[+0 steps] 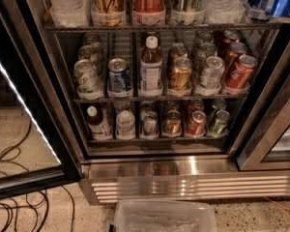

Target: Pick pepsi can from top shelf of fridge

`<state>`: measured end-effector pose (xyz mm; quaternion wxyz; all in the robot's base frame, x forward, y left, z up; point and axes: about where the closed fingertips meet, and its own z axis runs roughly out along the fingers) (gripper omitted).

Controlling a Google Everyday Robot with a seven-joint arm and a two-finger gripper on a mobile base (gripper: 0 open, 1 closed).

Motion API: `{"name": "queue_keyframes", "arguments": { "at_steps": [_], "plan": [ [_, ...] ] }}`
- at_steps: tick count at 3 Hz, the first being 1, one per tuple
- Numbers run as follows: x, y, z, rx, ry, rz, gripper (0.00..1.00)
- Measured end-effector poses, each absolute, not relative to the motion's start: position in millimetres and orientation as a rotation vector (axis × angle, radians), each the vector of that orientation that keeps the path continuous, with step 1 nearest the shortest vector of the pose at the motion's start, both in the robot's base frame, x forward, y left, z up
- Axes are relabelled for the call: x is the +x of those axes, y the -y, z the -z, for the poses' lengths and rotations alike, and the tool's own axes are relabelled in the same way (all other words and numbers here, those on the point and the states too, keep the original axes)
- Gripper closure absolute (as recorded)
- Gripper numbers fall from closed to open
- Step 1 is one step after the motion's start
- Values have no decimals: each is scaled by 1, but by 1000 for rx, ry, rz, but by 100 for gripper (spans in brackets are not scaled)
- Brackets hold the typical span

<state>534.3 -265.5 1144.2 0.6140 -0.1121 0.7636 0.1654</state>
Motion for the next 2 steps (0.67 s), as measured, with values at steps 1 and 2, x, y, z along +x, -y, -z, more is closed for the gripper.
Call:
{"name": "queue_keyframes", "arguments": {
  "at_steps": [1,2],
  "plan": [
    [524,252,-1130,-310,-1820,-412,100],
    [520,244,-1129,-325,-1826,-419,100]
  ]
}}
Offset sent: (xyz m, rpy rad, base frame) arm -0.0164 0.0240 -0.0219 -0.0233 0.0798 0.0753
